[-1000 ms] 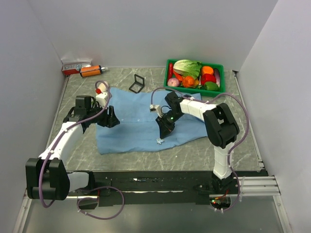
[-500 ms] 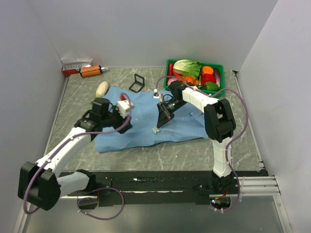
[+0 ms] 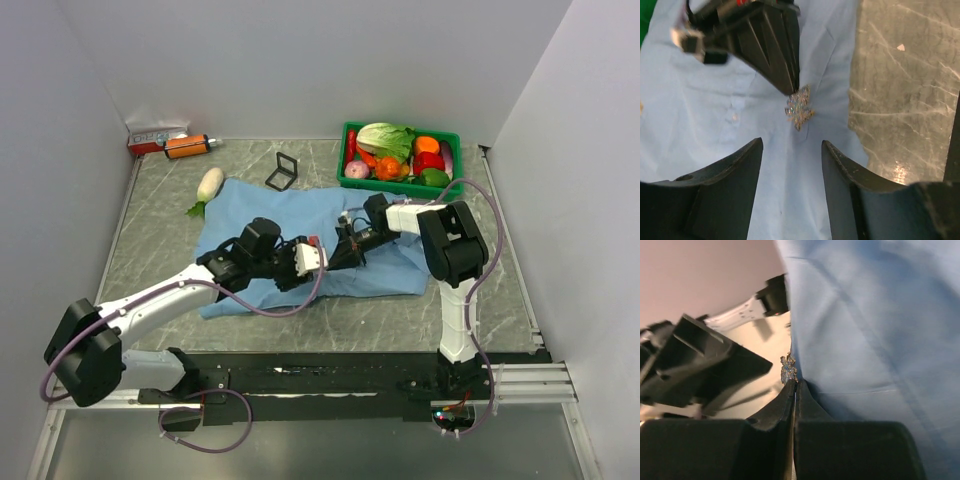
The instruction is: Remove the brooch from the garment
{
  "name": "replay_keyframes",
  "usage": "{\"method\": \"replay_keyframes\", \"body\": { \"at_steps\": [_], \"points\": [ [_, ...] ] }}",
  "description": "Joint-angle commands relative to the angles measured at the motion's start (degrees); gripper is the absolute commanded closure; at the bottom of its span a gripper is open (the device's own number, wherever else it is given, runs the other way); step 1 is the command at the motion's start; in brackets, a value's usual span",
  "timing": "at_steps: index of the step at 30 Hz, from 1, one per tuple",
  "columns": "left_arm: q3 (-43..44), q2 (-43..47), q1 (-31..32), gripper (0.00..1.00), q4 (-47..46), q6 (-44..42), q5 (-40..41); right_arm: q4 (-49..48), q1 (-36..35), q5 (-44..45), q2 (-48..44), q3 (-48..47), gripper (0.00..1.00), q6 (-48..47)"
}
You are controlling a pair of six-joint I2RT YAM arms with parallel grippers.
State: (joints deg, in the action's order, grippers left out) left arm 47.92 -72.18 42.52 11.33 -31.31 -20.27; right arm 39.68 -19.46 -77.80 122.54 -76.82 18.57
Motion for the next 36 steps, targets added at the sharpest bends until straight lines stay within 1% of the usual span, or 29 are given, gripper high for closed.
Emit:
{"method": "replay_keyframes", "body": {
  "at_steps": [1, 4, 8, 10, 13, 14, 17, 20, 29, 31, 33, 34, 35, 36],
  "points": [
    [0.9, -1.6, 1.0, 0.43, -6.6, -4.0, -2.7, -17.1, 0.0, -8.7, -1.6, 5.9, 1.00, 20.7],
    [0.7, -3.2, 1.2, 0.43, -8.6, -4.5, -3.0, -20.1, 0.0, -9.1, -1.5, 7.2, 1.00, 23.5],
    [1.4, -4.8, 1.5, 0.46, -9.0, -4.7, -4.8, -20.5, -0.1, -9.7, -1.2, 6.5, 1.00, 24.0],
    [1.6, -5.6, 1.5, 0.48, -8.2, -5.4, -5.6, -22.4, 0.0, -10.1, -1.0, 6.4, 1.00, 25.8],
    [1.7, -6.7, 1.5, 0.55, -8.3, -5.8, -5.4, -23.9, -0.2, -10.4, -0.9, 6.7, 1.00, 27.7],
    [1.5, -6.9, 1.5, 0.59, -8.8, -5.8, -5.1, -25.0, -0.2, -10.4, -0.8, 6.9, 1.00, 28.4],
    [1.5, -7.4, 1.5, 0.66, -9.7, -6.1, -3.9, -26.2, -0.6, -10.7, -0.8, 7.1, 1.00, 29.3],
    [1.7, -7.5, 1.4, 0.67, -9.1, -7.0, -3.4, -26.8, -0.7, -11.0, -1.1, 7.4, 1.00, 29.7],
    [1.4, -5.3, 0.2, 0.65, -4.1, -11.5, -1.4, -28.4, -0.7, -11.7, -1.1, 7.8, 1.00, 30.5],
    [0.6, -4.5, -0.2, 0.64, -4.0, -10.7, -0.9, -28.3, -0.8, -11.6, -1.2, 7.6, 1.00, 30.1],
    [1.1, -4.4, -1.3, 0.62, -3.6, -8.4, -0.5, -25.9, -0.6, -10.8, -1.9, 5.9, 1.00, 25.4],
    [1.6, -4.4, -1.7, 0.60, -3.2, -4.9, -0.6, -23.2, -0.5, -10.2, -2.1, 4.5, 1.00, 21.9],
    [2.1, -4.3, -3.0, 0.57, -2.5, -2.9, -1.1, -13.9, -0.4, -9.5, -2.6, 2.7, 1.00, 11.9],
    [3.0, -4.1, -3.8, 0.56, -2.1, -0.6, -2.1, -8.4, -0.3, -6.3, -2.7, -2.1, 1.00, 5.0]
  ]
}}
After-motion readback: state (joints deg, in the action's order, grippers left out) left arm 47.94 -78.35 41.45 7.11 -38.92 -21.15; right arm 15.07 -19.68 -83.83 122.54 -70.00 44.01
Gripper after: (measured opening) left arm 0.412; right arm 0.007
